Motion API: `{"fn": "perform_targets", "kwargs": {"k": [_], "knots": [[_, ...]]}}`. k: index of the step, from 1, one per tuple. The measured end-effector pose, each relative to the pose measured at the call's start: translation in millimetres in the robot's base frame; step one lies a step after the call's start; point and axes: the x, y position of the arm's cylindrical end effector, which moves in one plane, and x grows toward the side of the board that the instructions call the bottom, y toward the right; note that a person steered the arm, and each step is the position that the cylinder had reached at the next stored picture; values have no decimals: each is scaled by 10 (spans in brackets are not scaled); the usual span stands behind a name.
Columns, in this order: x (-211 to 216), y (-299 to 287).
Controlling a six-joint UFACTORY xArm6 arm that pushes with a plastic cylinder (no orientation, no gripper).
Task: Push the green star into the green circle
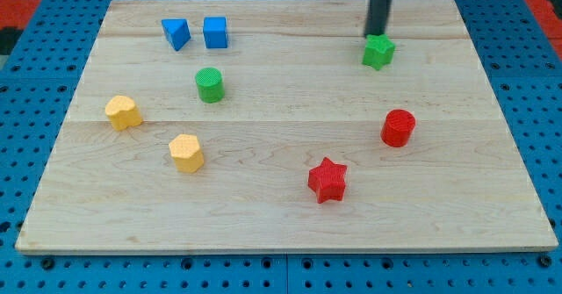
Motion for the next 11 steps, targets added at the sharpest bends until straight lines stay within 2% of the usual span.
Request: {"fn": "perform_targets", "kwargs": {"k": [1,2,3,6,7,8,9,10,11], "knots": [[115,273],[678,-244],[587,-940],[-150,-598],[-145,-849],[-136,-1408],[-35,-1503],[322,-1595],[624,-1955]]}}
